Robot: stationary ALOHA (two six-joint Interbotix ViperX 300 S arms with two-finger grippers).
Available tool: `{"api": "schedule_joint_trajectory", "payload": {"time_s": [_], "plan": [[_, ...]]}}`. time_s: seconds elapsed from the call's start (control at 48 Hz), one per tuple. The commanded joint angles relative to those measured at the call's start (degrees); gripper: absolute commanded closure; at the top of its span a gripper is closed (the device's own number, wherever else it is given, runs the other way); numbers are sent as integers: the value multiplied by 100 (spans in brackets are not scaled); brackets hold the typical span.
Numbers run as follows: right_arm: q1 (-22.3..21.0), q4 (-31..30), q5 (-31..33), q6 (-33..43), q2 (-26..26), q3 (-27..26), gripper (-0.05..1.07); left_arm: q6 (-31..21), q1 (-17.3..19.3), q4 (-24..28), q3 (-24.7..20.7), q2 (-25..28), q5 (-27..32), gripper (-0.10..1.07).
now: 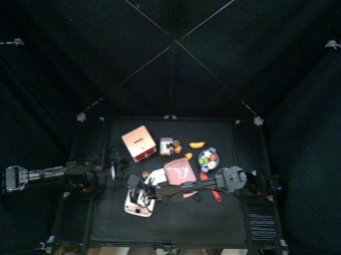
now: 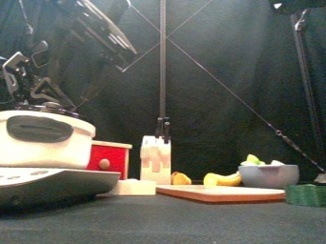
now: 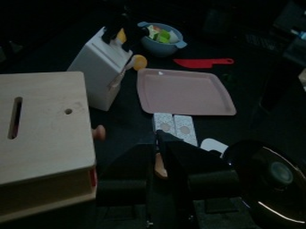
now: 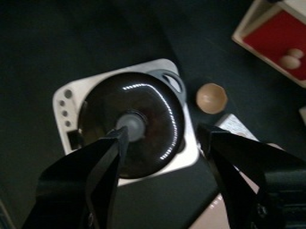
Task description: Grab rice
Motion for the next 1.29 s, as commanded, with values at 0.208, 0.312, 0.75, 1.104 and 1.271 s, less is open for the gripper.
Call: {"api": "schedule_joint_trajectory", "payload": {"time_s": [0.208, 0.312, 0.75, 1.104, 1.271], "plan": [[-53, -62, 545, -255, -694, 185, 9, 26, -44, 9, -132, 26, -35, 42], [-53, -114, 589, -202, -896, 422, 9, 26, -44, 9, -123, 26, -35, 42], [-105, -510, 475, 668, -1986, 2048, 9, 26, -44, 9, -123, 26, -26, 42], [-413, -439, -1459, 1362, -2698, 3929, 9, 26, -44, 0, -114, 26, -26, 42], [-536, -501, -2408, 1301, -2452, 4271, 9, 18, -44, -9, -114, 26, -26, 42]]}}
